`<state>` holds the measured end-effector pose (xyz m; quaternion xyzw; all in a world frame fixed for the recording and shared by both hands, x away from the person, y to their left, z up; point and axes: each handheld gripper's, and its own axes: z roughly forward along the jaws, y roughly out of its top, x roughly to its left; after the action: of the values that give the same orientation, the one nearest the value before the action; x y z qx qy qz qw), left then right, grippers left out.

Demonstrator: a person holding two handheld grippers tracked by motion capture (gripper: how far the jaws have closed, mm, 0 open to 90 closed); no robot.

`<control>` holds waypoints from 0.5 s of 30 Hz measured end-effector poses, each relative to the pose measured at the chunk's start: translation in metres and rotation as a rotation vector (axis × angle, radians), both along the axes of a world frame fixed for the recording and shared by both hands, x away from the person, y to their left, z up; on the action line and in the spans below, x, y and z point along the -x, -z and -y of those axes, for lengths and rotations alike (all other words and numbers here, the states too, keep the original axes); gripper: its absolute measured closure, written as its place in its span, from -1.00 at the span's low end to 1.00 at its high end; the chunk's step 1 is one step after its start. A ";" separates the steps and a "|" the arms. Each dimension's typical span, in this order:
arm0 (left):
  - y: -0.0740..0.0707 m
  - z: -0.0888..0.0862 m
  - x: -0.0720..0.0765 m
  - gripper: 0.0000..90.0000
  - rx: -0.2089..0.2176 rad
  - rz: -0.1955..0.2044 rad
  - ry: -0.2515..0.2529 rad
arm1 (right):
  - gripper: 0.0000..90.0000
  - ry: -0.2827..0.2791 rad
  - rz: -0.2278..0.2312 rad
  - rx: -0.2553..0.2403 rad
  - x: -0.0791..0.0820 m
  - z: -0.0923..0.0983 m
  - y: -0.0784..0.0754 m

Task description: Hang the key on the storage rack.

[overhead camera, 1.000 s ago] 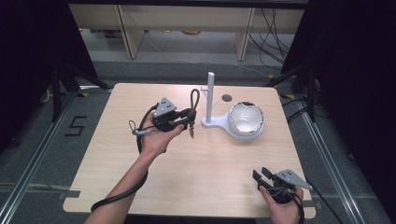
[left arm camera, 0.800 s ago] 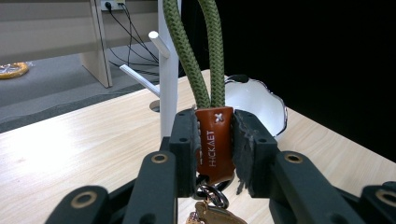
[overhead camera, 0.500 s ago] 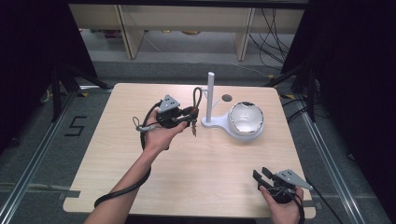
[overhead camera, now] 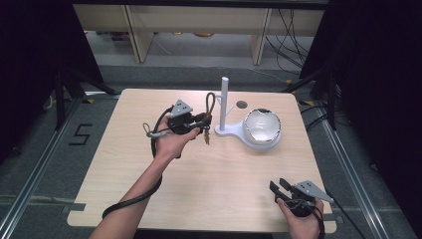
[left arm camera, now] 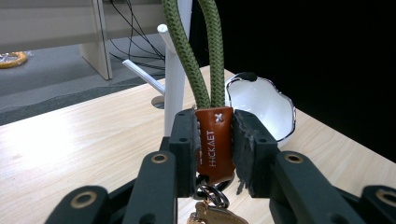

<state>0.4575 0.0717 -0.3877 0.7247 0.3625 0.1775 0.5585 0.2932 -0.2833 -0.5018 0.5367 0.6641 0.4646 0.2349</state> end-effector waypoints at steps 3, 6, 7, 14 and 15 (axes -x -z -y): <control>0.000 0.001 -0.002 0.55 -0.005 -0.002 0.001 | 0.26 0.006 -0.001 -0.001 0.000 0.000 0.000; 0.002 0.003 -0.004 0.55 -0.006 -0.006 -0.002 | 0.26 0.022 -0.018 -0.039 0.001 -0.002 0.000; 0.002 0.004 -0.005 0.55 -0.006 -0.008 -0.003 | 0.26 0.019 -0.002 -0.030 0.001 -0.001 0.000; 0.005 0.008 -0.009 0.55 -0.012 -0.018 -0.004 | 0.25 0.011 -0.013 -0.032 0.001 -0.001 0.000; 0.005 0.008 -0.010 0.55 -0.011 -0.019 -0.004 | 0.25 0.015 -0.007 -0.010 0.000 0.000 0.000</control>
<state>0.4673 0.0635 -0.3932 0.7287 0.3684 0.1738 0.5505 0.2929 -0.2832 -0.5023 0.5443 0.6585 0.4644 0.2335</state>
